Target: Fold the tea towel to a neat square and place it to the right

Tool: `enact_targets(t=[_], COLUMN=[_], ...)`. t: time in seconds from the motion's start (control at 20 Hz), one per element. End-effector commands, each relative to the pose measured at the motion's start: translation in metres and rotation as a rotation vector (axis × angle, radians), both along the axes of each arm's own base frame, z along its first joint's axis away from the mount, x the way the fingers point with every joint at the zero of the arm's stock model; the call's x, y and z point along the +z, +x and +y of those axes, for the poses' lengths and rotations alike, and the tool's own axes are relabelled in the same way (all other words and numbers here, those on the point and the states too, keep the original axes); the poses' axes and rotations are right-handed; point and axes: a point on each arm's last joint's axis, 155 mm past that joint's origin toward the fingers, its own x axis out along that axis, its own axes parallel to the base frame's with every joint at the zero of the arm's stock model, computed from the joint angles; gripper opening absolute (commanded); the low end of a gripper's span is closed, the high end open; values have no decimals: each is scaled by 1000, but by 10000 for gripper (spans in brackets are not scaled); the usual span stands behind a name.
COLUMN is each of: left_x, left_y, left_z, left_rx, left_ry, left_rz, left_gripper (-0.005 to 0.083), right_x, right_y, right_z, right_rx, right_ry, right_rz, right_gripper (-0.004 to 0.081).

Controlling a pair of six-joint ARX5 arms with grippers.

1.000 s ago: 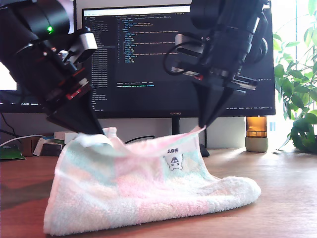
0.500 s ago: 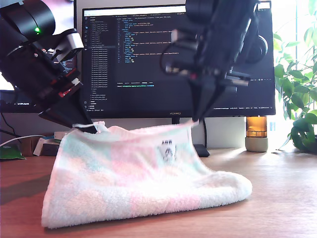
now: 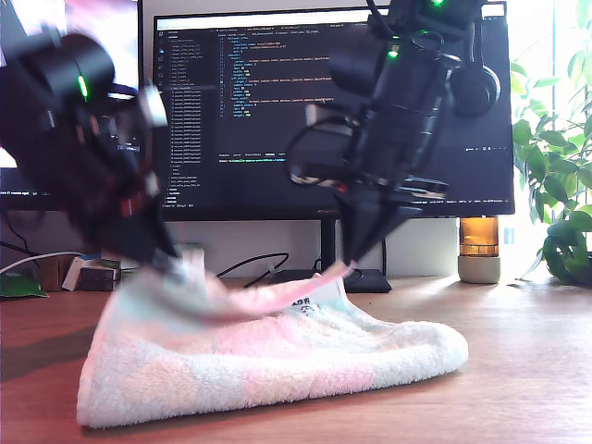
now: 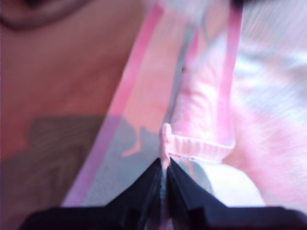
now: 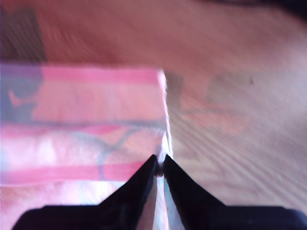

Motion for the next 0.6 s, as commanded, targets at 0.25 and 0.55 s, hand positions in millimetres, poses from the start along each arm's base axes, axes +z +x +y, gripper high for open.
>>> enact_targets(t=[0.25, 0.55], left_x=[-7, -6], left_y=[15, 25], left_z=[16, 37], left_rx=[46, 102], left_ry=[-1, -8], left_rz=[-28, -27], left_gripper=[-21, -21], right_x=[-21, -34], right_y=[14, 23], right_z=[16, 21], right_rx=[-20, -21], right_ry=[42, 47], right_rz=[2, -9], right_gripper=[-13, -13])
